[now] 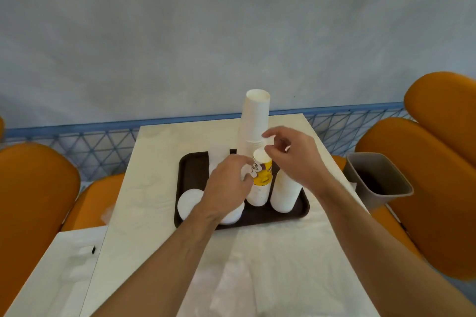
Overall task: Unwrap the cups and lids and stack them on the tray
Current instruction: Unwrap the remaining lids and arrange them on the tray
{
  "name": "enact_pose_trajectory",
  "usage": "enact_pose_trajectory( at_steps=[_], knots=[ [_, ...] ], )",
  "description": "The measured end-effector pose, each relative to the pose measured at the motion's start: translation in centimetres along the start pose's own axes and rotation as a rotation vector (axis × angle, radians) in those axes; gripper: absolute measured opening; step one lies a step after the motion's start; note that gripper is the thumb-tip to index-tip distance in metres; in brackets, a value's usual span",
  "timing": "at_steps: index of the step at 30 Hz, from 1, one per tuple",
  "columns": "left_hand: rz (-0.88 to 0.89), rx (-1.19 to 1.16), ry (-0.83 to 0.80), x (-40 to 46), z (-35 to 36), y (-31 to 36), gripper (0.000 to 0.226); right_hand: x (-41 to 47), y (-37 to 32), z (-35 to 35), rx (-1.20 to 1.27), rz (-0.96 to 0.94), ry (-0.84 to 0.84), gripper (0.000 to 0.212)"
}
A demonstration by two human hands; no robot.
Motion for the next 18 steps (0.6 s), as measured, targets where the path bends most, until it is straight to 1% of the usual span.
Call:
enact_pose_trajectory(
  at_steps=[2, 3, 6, 8, 11, 13, 16, 18],
  knots=[
    [0.031, 0.037, -0.049, 1.4, 0.9, 0.1, 0.044, 2.4, 0.3, -0.7, -0.008, 0.031, 0.067, 0.042],
    [0.045, 0.051, -0.075, 2.2, 1.5, 0.1, 0.049, 4.0, 1.0, -0.8, 0.003, 0.065, 0.077, 0.055],
    [0.071, 0.125, -0.119, 3.9, 3.2, 0.3, 0.054, 7.8, 3.4, 0.2, 0.087, 0.167, 0.026, 0.095],
    [0.076, 0.162, -0.132, 4.7, 4.3, 0.4, 0.051, 9.9, 5.0, 1.1, 0.115, 0.195, -0.046, 0.111],
    [0.025, 0.121, -0.126, 5.5, 5.5, -0.1, 0.044, 12.4, 7.6, 3.2, 0.16, 0.24, -0.197, 0.125],
    [0.0, 0.101, -0.087, 6.1, 5.9, -0.4, 0.036, 13.9, 9.0, 4.5, 0.189, 0.222, -0.297, 0.132],
    [-0.029, 0.069, -0.055, 6.5, 6.1, -0.8, 0.033, 15.1, 10.3, 6.2, 0.242, 0.153, -0.432, 0.129],
    [-0.043, 0.033, -0.036, 6.5, 6.3, -1.1, 0.033, 15.3, 10.7, 7.1, 0.24, 0.11, -0.481, 0.124]
  ],
)
Point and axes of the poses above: each hand's wrist, its own x-axis towards the middle knuckle, its own z-axis out of the palm, y = z × x, the point moved 5 cm from there along x, towards the middle knuckle, and after that the axes turned 2 degrees about x, right-handed, at the moved point
